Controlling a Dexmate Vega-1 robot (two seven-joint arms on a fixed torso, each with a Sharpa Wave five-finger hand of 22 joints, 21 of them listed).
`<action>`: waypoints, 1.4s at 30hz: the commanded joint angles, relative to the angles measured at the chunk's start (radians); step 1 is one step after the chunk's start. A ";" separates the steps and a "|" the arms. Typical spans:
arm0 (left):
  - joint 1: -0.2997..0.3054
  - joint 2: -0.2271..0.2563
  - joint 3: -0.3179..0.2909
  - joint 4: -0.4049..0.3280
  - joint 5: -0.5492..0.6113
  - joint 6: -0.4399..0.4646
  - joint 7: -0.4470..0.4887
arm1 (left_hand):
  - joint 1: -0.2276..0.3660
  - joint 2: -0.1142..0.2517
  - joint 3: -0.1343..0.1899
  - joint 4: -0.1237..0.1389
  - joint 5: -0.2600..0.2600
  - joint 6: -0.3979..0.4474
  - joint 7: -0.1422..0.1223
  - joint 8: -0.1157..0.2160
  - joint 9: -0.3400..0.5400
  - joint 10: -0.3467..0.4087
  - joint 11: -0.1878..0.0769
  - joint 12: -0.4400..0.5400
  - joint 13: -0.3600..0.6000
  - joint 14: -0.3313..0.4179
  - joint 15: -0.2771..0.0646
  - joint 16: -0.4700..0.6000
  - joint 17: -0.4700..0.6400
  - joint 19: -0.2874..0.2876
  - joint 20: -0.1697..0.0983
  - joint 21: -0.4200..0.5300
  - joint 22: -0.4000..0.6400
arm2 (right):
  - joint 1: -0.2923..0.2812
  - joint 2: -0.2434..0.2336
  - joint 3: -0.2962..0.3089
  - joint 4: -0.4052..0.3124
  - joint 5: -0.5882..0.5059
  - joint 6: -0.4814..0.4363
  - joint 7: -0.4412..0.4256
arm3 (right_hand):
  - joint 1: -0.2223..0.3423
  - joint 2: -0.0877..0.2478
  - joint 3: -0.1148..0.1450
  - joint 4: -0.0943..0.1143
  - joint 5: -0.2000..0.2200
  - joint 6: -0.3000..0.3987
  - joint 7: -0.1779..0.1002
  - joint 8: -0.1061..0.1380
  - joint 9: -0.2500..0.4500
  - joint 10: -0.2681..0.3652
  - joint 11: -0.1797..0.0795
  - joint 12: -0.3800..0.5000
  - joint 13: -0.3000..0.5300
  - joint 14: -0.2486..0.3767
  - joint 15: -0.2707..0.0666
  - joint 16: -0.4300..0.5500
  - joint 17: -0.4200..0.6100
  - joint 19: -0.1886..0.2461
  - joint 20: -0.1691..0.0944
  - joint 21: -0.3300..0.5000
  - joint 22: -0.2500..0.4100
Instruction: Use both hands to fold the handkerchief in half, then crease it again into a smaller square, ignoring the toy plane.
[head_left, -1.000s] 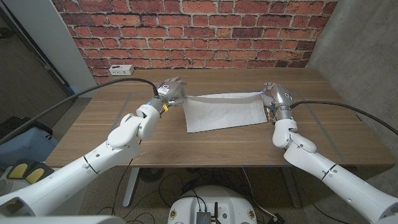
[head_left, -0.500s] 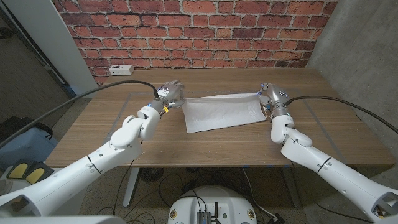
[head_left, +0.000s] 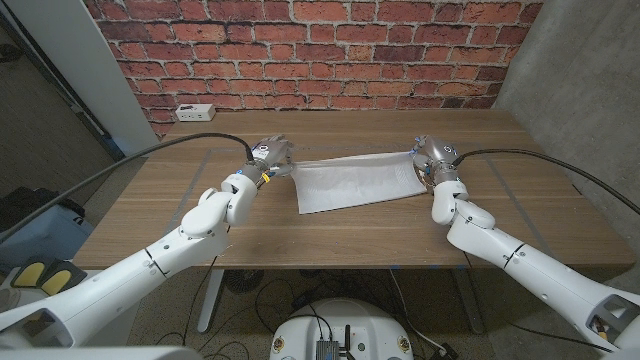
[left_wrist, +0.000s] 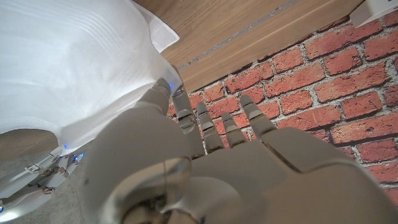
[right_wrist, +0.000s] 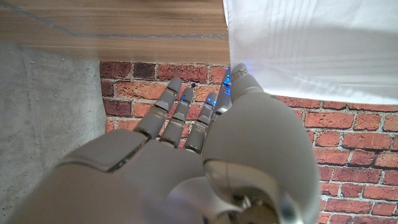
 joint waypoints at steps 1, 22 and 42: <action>-0.033 -0.006 0.030 0.053 -0.024 0.011 0.010 | 0.015 0.001 0.002 -0.004 -0.001 -0.010 0.004 -0.009 -0.001 0.007 0.000 0.001 0.004 0.009 0.004 0.001 0.000 0.007 0.004 -0.002 0.003 | 0.056 0.009 -0.041 0.034 -0.009 -0.024 0.044 | -0.004 0.004 0.009 -0.002 0.006 -0.005 -0.006 -0.006 0.004 0.003 0.002 -0.001 0.005 0.002 -0.126 -0.009 0.004 0.005 0.005 0.000 0.003; -0.056 -0.033 0.084 0.092 0.048 0.124 0.057 | 0.031 0.042 0.012 0.003 0.008 -0.215 0.006 -0.114 -0.020 -0.025 0.017 -0.009 0.007 0.021 0.020 0.000 0.000 0.003 0.024 -0.005 0.005 | 0.105 0.024 -0.068 0.070 0.007 -0.033 0.088 | -0.091 0.006 -0.009 0.045 0.001 -0.221 -0.057 -0.093 -0.003 -0.055 0.029 -0.012 0.007 -0.007 -0.095 -0.027 0.004 -0.009 0.027 -0.008 0.003; 0.050 -0.023 0.015 -0.007 -0.058 0.157 0.130 | -0.154 0.061 0.044 0.178 0.007 -0.618 -0.006 -0.242 -0.072 -0.071 0.055 -0.014 0.017 0.059 0.026 0.010 0.023 -0.013 0.053 0.004 0.019 | 0.042 -0.020 -0.042 -0.023 0.037 -0.007 0.088 | -0.151 0.029 0.008 0.092 -0.002 -0.280 -0.048 -0.102 -0.006 -0.068 0.063 -0.011 0.007 -0.004 -0.081 -0.038 0.007 -0.003 0.034 -0.006 0.004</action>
